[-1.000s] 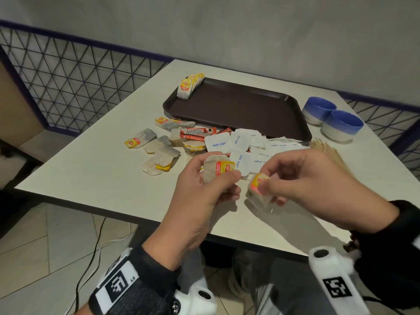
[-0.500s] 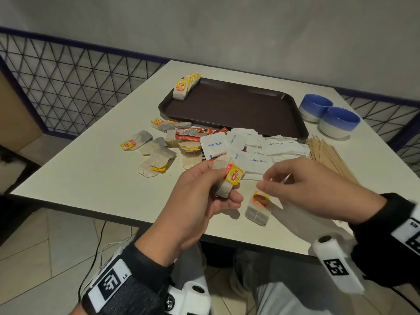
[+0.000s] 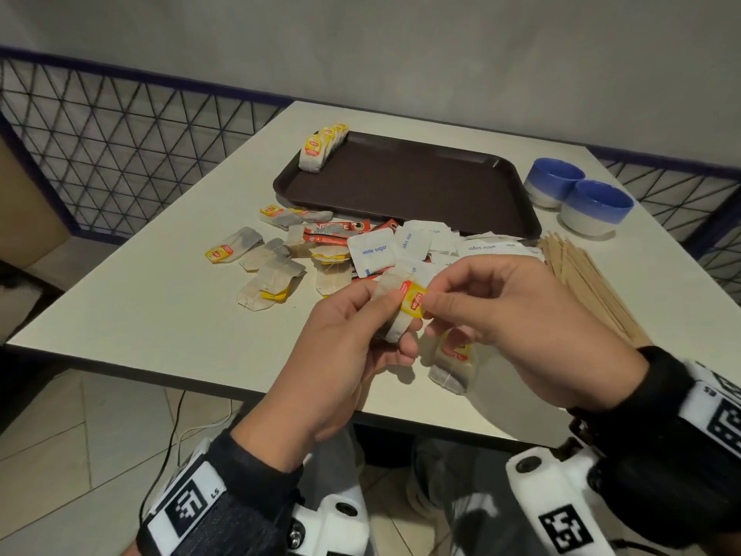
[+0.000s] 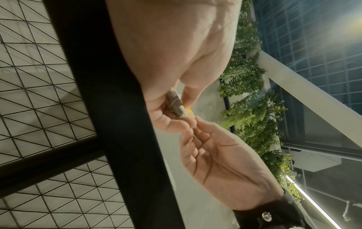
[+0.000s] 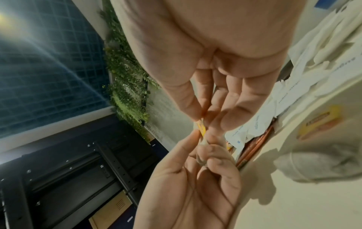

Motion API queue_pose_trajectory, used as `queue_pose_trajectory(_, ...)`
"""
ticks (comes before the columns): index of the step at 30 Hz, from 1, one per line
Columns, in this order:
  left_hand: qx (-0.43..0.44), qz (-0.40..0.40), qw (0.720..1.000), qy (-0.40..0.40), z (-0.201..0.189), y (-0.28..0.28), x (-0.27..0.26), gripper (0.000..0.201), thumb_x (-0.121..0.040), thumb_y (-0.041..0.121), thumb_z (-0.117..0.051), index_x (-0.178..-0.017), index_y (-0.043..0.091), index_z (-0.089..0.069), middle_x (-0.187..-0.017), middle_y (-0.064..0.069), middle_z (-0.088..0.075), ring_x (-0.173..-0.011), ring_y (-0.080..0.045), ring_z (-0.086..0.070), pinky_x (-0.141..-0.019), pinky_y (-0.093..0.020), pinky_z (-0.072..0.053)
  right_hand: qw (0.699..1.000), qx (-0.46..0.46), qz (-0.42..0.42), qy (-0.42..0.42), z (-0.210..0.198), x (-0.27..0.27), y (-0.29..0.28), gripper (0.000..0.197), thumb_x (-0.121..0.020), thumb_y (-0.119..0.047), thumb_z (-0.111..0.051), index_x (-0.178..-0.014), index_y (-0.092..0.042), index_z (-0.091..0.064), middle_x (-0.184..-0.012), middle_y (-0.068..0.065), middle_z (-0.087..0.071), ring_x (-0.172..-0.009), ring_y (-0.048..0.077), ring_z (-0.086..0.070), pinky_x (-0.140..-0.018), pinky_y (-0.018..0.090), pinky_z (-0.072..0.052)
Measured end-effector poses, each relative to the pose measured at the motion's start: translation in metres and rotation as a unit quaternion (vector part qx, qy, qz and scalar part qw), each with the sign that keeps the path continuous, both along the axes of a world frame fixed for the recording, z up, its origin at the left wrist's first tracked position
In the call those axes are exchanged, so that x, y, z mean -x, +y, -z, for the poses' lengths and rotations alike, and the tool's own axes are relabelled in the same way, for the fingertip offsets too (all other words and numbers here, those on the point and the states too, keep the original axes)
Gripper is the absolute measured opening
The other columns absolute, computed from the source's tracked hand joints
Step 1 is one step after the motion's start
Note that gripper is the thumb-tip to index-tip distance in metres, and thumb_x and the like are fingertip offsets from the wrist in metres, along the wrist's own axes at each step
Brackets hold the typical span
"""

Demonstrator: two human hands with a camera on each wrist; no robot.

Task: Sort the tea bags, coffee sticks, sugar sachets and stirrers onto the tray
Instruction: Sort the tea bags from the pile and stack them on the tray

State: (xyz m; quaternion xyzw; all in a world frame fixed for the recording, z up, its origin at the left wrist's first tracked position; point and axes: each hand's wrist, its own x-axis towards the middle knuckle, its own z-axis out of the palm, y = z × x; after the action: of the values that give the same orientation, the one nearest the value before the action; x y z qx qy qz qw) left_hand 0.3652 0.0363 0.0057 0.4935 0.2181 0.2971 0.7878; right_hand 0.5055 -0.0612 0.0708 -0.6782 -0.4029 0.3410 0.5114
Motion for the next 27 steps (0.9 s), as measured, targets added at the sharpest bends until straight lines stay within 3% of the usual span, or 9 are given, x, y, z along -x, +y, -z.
queue_pose_trajectory(4,0.026,-0.003,1.0,0.008,0.0003,0.0,-0.0003,0.024,-0.106,0.02,-0.052,-0.106,0.009,-0.073,-0.073,-0.01,-0.067,-0.056,-0.013,-0.049,-0.052,-0.019,-0.043,0.998,-0.01,0.038,0.049,-0.0005,0.004,0.0032,0.004,-0.088,0.004,-0.07,-0.084,0.002,-0.07,-0.087,0.03,-0.07,-0.069,0.028,-0.071,-0.053,0.027,-0.055)
queue_pose_trajectory(6,0.007,0.005,1.0,0.013,0.0009,-0.0009,0.0005,0.028,-0.108,0.022,-0.05,-0.102,0.013,-0.075,-0.073,-0.009,-0.065,-0.055,-0.012,-0.045,-0.051,-0.02,-0.037,0.998,-0.011,0.043,0.054,-0.0002,0.0049,0.0035,0.003,-0.088,0.005,-0.069,-0.086,0.003,-0.07,-0.089,0.031,-0.069,-0.067,0.027,-0.07,-0.052,0.029,-0.054)
queue_pose_trajectory(9,-0.008,0.01,1.0,0.014,0.0006,-0.0021,0.0007,0.037,-0.109,0.026,-0.046,-0.089,0.022,-0.078,-0.074,-0.01,-0.063,-0.056,-0.013,-0.045,-0.052,-0.022,-0.035,0.998,-0.012,0.039,0.042,0.0009,0.0041,0.0032,0.002,-0.088,0.003,-0.07,-0.09,0.002,-0.071,-0.09,0.029,-0.07,-0.065,0.027,-0.07,-0.052,0.032,-0.053)
queue_pose_trajectory(13,-0.026,0.038,0.999,0.0,0.0009,-0.0015,0.0014,0.033,-0.107,0.033,-0.048,-0.093,0.016,-0.074,-0.076,-0.013,-0.065,-0.055,-0.014,-0.045,-0.055,-0.027,-0.035,0.999,-0.032,0.026,-0.026,0.0033,0.0003,0.0039,0.006,-0.089,0.001,-0.072,-0.09,-0.005,-0.074,-0.085,0.023,-0.071,-0.065,0.024,-0.071,-0.053,0.028,-0.052)
queue_pose_trajectory(17,-0.061,0.043,0.997,0.022,0.0024,0.0004,0.0029,0.025,-0.098,0.036,-0.056,-0.093,0.018,-0.073,-0.078,-0.013,-0.063,-0.059,-0.017,-0.041,-0.056,-0.026,-0.038,0.993,-0.06,0.012,-0.096,0.0059,-0.002,0.0047,0.008,-0.088,-0.001,-0.073,-0.09,-0.009,-0.075,-0.078,0.013,-0.072,-0.066,0.022,-0.07,-0.057,0.028,-0.054)
queue_pose_trajectory(23,-0.061,0.029,0.998,0.007,0.003,-0.0009,0.0033,0.035,-0.109,0.025,-0.047,-0.084,0.023,-0.07,-0.077,-0.011,-0.065,-0.058,-0.018,-0.042,-0.055,-0.028,-0.035,0.994,-0.073,0.004,-0.084,0.0077,-0.0018,0.0055,0.01,-0.088,0.0,-0.073,-0.091,-0.009,-0.076,-0.08,0.016,-0.072,-0.066,0.022,-0.069,-0.059,0.032,-0.056)
queue_pose_trajectory(27,-0.079,0.029,0.996,0.022,0.0024,-0.0027,0.003,0.035,-0.109,0.027,-0.048,-0.081,0.023,-0.069,-0.078,-0.011,-0.068,-0.059,-0.022,-0.045,-0.055,-0.027,-0.037,0.991,-0.074,-0.003,-0.116,0.004,-0.0017,0.0038,0.012,-0.089,-0.002,-0.073,-0.092,-0.012,-0.077,-0.081,0.008,-0.075,-0.07,0.02,-0.07,-0.06,0.03,-0.059)
